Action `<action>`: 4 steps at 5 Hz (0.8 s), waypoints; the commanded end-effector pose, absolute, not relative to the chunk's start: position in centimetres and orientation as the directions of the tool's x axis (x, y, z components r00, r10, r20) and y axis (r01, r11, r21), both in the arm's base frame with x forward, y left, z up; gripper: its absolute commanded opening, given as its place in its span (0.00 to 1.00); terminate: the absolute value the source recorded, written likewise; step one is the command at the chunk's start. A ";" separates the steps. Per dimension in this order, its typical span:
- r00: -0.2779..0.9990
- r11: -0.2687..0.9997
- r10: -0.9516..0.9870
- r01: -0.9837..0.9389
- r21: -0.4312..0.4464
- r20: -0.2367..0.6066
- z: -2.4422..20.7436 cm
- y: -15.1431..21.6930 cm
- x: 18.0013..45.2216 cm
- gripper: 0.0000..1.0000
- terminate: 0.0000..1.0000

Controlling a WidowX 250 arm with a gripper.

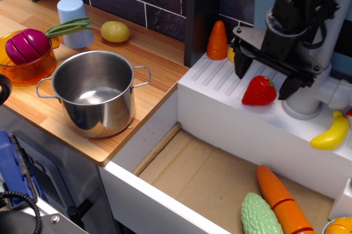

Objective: Put strawberry in pot

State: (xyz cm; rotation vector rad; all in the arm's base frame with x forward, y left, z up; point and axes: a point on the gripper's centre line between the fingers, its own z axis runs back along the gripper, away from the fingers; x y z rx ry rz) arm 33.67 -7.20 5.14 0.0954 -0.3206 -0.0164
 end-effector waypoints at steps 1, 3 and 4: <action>0.924 0.997 -0.072 0.050 0.067 0.377 5.0 -6.7 35.0 1.00 0.00; 0.910 0.997 -0.077 0.076 0.020 0.406 3.4 -6.2 35.9 1.00 0.00; 0.910 0.998 -0.036 0.054 -0.031 0.413 2.2 -6.5 36.3 1.00 0.00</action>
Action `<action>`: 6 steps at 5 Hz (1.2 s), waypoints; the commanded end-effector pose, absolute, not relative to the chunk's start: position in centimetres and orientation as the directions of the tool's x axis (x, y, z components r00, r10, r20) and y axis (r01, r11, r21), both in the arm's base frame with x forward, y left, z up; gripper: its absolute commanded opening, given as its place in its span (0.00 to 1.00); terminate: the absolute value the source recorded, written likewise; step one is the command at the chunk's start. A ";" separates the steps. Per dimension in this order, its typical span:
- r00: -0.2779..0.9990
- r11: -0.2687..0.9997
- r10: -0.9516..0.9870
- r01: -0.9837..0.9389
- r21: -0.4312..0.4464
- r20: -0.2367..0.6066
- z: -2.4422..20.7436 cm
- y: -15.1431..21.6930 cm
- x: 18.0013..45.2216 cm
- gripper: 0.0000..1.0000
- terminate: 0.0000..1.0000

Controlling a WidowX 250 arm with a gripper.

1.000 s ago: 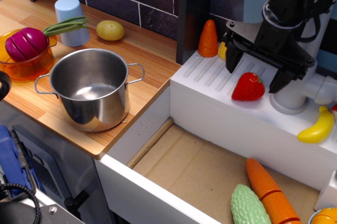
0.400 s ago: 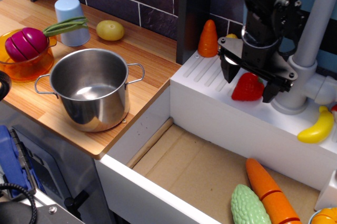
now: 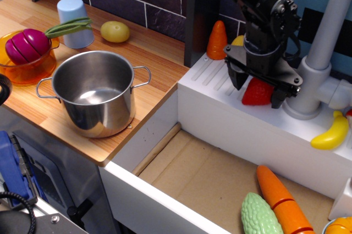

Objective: Put strawberry in pot

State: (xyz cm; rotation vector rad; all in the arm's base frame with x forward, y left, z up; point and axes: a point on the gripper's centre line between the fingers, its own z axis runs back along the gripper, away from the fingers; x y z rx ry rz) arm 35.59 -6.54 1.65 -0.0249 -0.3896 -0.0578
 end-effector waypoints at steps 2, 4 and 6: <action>0.949 0.999 0.015 -0.027 0.035 0.316 4.7 -6.0 35.6 0.00 0.00; 0.971 0.983 0.023 -0.065 0.171 0.237 10.2 -1.2 31.5 0.00 0.00; 0.979 0.971 0.039 -0.085 0.226 0.199 12.7 3.1 27.8 0.00 0.00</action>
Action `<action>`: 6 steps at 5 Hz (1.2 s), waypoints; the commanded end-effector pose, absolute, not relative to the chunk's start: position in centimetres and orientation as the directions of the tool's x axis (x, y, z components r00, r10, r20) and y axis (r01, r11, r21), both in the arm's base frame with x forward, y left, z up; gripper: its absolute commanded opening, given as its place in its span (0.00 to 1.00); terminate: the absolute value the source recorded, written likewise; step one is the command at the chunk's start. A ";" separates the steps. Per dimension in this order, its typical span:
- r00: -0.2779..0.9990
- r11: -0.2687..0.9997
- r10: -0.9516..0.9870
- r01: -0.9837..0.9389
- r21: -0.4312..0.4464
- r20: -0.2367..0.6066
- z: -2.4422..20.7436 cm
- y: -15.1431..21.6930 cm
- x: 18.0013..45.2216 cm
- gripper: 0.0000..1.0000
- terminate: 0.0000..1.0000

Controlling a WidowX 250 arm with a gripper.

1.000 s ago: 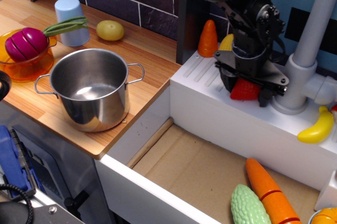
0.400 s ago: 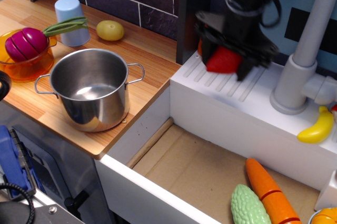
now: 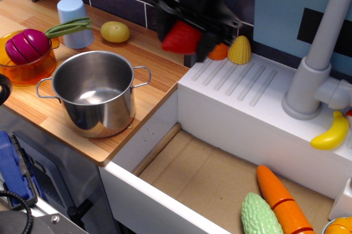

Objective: Put strawberry in pot

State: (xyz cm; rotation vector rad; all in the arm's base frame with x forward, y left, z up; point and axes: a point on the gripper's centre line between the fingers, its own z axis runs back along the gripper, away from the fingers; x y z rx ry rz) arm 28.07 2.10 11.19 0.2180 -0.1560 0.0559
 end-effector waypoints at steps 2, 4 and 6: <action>0.983 0.969 0.048 -0.089 0.233 0.178 13.0 5.6 25.9 0.00 0.00; 0.981 0.974 0.044 -0.084 0.212 0.187 12.9 7.3 23.8 1.00 0.00; 0.981 0.974 0.044 -0.084 0.212 0.187 12.9 7.3 23.8 1.00 1.00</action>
